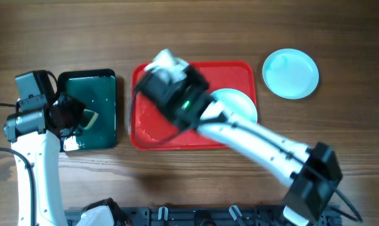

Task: Clean dirty plates on tray and stack at the side
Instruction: 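Carry the white plate right and set it on the teal plate, then grip the rim of the remaining teal plate with the right gripper, then scrub the remaining teal plate with the sponge in the left gripper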

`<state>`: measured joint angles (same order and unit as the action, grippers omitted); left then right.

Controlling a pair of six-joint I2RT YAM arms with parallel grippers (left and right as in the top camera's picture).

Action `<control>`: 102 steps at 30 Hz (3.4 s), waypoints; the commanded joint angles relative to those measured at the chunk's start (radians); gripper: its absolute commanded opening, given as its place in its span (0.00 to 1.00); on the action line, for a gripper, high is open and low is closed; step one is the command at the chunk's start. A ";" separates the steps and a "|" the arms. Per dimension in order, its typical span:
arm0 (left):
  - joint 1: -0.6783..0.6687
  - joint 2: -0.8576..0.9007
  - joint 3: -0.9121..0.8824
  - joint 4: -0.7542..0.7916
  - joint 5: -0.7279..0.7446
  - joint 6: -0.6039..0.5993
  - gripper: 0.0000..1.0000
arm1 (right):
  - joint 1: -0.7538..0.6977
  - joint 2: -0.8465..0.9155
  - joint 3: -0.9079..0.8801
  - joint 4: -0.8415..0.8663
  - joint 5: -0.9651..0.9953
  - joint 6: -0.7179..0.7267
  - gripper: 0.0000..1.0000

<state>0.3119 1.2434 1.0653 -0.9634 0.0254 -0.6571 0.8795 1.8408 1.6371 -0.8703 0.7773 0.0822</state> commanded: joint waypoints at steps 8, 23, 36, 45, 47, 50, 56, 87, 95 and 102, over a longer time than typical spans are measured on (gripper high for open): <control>0.005 0.000 -0.007 0.002 0.009 -0.003 0.04 | -0.966 -0.013 -0.026 -0.130 -0.823 0.254 0.04; 0.005 0.000 -0.007 0.005 0.013 -0.003 0.04 | -1.184 -0.013 -0.297 0.103 -1.096 0.126 0.76; 0.004 0.000 -0.007 0.005 0.019 -0.002 0.04 | -0.642 -0.047 -0.376 -0.109 -0.795 0.086 0.64; 0.004 0.000 -0.007 0.005 0.020 -0.002 0.04 | -0.586 -0.047 -0.472 0.004 -0.668 0.137 0.64; 0.004 0.000 -0.007 0.005 0.020 -0.002 0.04 | -0.586 -0.046 -0.472 0.017 -0.757 0.076 0.61; 0.004 0.000 -0.007 0.005 0.020 -0.002 0.04 | -0.586 -0.039 -0.475 0.022 -0.760 0.087 0.45; 0.004 0.000 -0.007 0.005 0.028 -0.002 0.04 | -0.586 0.005 -0.488 0.030 -0.760 0.104 0.42; 0.004 0.000 -0.007 0.005 0.031 -0.002 0.04 | -0.591 0.021 -0.484 0.053 -0.832 0.102 0.44; 0.004 0.000 -0.007 0.006 0.031 -0.002 0.04 | -0.582 0.021 -0.486 0.050 -1.004 0.109 0.32; 0.004 0.000 -0.007 0.009 0.072 -0.001 0.04 | -0.582 0.021 -0.554 0.120 -0.887 0.213 0.33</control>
<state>0.3115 1.2434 1.0641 -0.9615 0.0540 -0.6571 0.2935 1.8355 1.1240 -0.7780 -0.1200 0.2680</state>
